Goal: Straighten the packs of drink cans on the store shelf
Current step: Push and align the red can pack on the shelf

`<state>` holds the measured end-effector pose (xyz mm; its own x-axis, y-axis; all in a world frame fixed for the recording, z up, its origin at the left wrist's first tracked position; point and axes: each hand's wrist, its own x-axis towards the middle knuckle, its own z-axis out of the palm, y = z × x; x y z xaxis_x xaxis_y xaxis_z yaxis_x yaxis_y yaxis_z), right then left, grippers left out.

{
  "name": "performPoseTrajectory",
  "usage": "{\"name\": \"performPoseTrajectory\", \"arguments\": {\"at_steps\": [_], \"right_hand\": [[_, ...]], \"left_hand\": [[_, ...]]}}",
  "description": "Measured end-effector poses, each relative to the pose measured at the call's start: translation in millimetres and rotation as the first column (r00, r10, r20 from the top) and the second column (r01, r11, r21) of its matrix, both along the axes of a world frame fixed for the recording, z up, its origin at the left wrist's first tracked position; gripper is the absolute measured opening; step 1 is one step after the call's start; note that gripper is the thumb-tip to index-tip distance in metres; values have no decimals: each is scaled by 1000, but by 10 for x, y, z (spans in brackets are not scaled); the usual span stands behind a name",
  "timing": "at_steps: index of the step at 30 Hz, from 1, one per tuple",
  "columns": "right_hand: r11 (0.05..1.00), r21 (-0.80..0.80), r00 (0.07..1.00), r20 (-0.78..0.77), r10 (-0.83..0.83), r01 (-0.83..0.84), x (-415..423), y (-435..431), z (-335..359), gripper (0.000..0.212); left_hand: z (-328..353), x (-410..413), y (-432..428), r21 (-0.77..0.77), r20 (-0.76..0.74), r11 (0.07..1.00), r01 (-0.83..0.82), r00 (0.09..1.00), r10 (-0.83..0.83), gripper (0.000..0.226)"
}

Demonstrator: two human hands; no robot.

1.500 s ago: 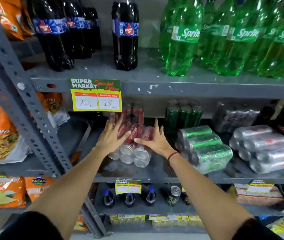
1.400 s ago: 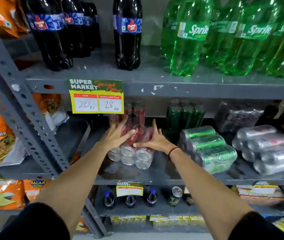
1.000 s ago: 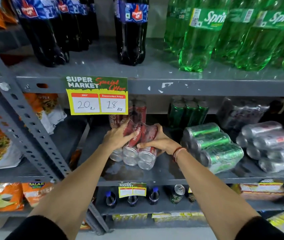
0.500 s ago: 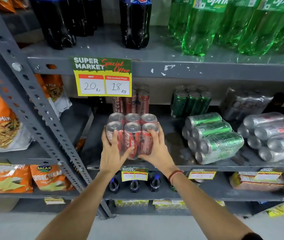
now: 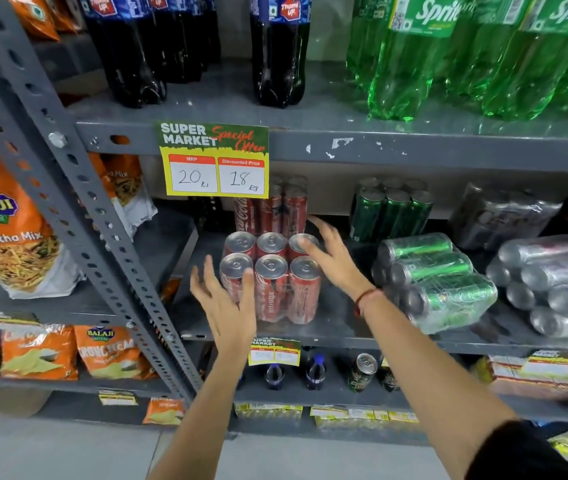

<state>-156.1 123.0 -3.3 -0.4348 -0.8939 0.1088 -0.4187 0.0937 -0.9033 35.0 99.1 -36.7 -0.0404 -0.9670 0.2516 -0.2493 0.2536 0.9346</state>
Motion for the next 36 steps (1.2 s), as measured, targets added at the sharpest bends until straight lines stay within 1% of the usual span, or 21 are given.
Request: {"name": "performPoseTrajectory", "arguments": {"at_steps": [2, 4, 6, 7, 10, 12, 14, 15, 17, 18, 20, 22, 24, 26, 27, 28, 30, 31, 33, 35, 36], "right_hand": [[973, 169, 986, 84, 144, -157, -100, -198, 97, 63], [937, 252, 967, 147, 210, -242, -167, -306, 84, 56], [945, 232, 966, 167, 196, -232, -182, -310, 33, 51], [954, 217, 971, 162, 175, -209, -178, -283, 4, 52], [964, 193, 975, 161, 153, -183, -151, -112, -35, 70], [973, 166, 984, 114, 140, -158, -59, 28, -33, 82], [995, 100, 998, 57, 23, -29, 170, 138, -57, 83], [994, 64, 995, 37, -89, 86, 337, 178, -87, 82], [939, 23, 937, 70, -343, 343, 744, 234, -137, 83], [900, 12, 894, 110, -434, 436, 937, 242, -153, 80], [855, 16, 843, 158, -515, 519, 1237, 219, -165, 75], [868, 38, 855, 156, -494, 494, 1426, 197, -165, 72], [903, 52, 897, 105, -430, 427, 1483, 232, -184, 70], [907, 58, 906, 46, -420, 417, 1330, 296, -153, 67], [898, 32, 897, 45, -439, 438, 1186, 317, -110, 63], [889, -16, 888, 61, -455, 457, 1008, 313, -57, 57], [888, -109, 894, 79, -440, 447, 625, 226, 57, 51], [906, -124, 914, 53, -402, 405, 443, 141, 106, 52], [961, -90, 962, -60, -267, 261, 142, -85, 177, 56], [998, 33, 984, -172, -50, 56, -26, -325, 225, 62], [992, 114, 974, -209, 82, -59, -66, -427, 236, 64]], "left_hand": [[104, -173, 1, 132, 1, 991, 6, 1000, -6, 76], [159, -332, -17, 203, 39, 979, 5, 999, -13, 74], [158, -397, -74, 208, 71, 978, -11, 997, -4, 74], [153, -388, -135, 198, 71, 980, 10, 997, -24, 74], [137, -283, -470, 127, 103, 976, 176, 977, -189, 70], [181, -220, -729, 131, 141, 942, 309, 935, -326, 64], [253, -206, -937, 174, 133, 876, 449, 871, -473, 60], [289, -221, -1023, 205, 125, 833, 514, 830, -543, 60], [363, -277, -1168, 283, 118, 746, 603, 750, -651, 62], [402, -312, -1220, 317, 121, 714, 625, 720, -684, 63], [471, -385, -1286, 342, 154, 686, 643, 682, -715, 62], [529, -443, -1319, 332, 196, 684, 650, 662, -724, 60], [568, -463, -1342, 313, 258, 698, 644, 649, -715, 57], [600, -434, -1316, 291, 329, 739, 608, 661, -674, 57], [605, -411, -1268, 267, 351, 774, 575, 690, -633, 56], [601, -386, -1185, 221, 361, 822, 524, 739, -568, 55], [542, -341, -909, 90, 344, 929, 359, 864, -367, 52], [489, -335, -713, 50, 321, 963, 265, 909, -267, 54], [364, -370, -278, 24, 317, 993, 117, 941, -119, 66], [242, -453, 70, -20, 403, 999, 44, 915, -32, 86], [193, -490, 182, -25, 448, 999, 33, 894, -18, 96]]}}
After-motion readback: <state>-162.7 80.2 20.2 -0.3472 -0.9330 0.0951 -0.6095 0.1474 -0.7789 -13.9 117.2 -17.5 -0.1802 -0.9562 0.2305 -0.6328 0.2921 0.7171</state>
